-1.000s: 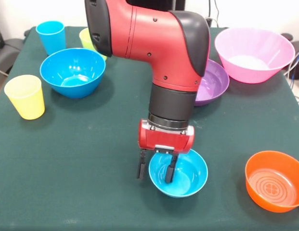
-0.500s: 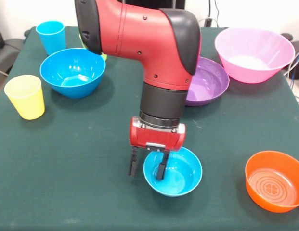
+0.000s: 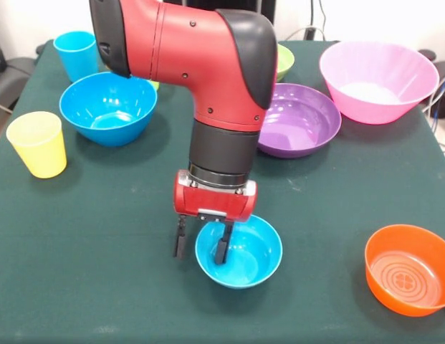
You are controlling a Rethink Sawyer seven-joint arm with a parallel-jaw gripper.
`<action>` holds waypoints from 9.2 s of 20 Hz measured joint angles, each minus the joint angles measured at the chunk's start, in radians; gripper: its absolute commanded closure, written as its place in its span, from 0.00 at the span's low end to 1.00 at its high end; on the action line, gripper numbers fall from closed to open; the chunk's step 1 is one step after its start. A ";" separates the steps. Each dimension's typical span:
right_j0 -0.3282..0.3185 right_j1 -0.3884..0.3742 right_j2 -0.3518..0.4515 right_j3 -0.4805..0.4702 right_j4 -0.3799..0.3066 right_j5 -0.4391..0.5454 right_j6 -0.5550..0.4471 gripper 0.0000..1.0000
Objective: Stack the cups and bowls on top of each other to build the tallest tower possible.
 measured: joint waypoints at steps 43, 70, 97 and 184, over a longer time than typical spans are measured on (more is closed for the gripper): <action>-0.011 -0.147 0.088 0.064 -0.035 0.185 0.000 0.00; -0.015 -0.292 0.152 0.168 -0.035 0.256 0.000 0.00; 0.066 -0.293 0.147 0.243 -0.015 0.255 0.000 0.00; 0.242 0.086 -0.018 -0.391 0.170 0.436 0.000 0.00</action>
